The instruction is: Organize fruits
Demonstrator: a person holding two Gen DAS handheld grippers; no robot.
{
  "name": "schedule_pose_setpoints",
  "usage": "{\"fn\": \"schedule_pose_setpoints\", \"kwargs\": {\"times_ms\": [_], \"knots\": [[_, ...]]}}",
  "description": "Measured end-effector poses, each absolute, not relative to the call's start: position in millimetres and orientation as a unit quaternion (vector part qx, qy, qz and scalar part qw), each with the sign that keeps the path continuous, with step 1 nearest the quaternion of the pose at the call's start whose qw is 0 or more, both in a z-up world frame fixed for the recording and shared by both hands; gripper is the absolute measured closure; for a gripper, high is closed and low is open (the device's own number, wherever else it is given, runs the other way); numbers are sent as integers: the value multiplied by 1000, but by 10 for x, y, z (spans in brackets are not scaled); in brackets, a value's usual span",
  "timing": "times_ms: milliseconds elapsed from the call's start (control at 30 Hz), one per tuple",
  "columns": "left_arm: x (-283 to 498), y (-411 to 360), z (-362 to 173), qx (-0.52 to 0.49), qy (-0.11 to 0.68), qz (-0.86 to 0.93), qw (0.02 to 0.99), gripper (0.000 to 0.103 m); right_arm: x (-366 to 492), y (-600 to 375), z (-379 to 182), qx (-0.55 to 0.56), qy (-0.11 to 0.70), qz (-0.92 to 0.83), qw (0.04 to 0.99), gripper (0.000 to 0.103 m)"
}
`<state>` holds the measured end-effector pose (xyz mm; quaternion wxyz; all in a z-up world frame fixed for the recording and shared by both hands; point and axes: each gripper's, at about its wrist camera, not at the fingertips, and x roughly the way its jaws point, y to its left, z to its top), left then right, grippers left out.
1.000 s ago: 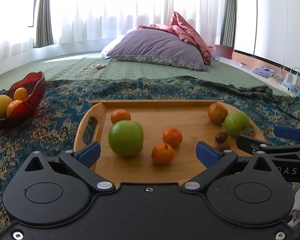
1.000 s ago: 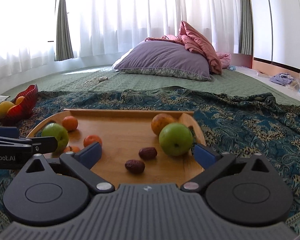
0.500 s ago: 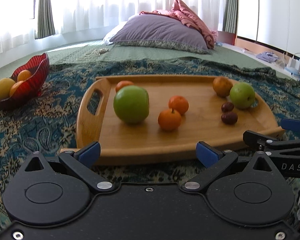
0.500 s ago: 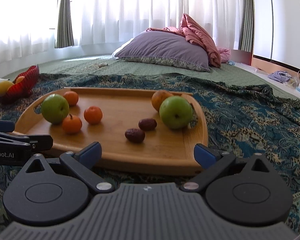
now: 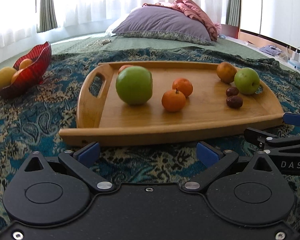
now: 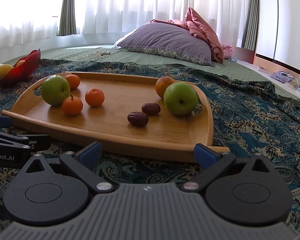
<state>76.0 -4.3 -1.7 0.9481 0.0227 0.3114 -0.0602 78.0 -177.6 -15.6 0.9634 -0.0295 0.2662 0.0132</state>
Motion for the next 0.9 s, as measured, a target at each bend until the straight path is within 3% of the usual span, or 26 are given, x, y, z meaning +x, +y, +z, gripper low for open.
{"fn": "schedule_pose_setpoints", "kwargs": {"times_ms": [900], "knots": [[827, -51, -128, 22, 331, -42, 943, 0, 834, -1791, -317, -26, 309, 8, 951, 0]]}}
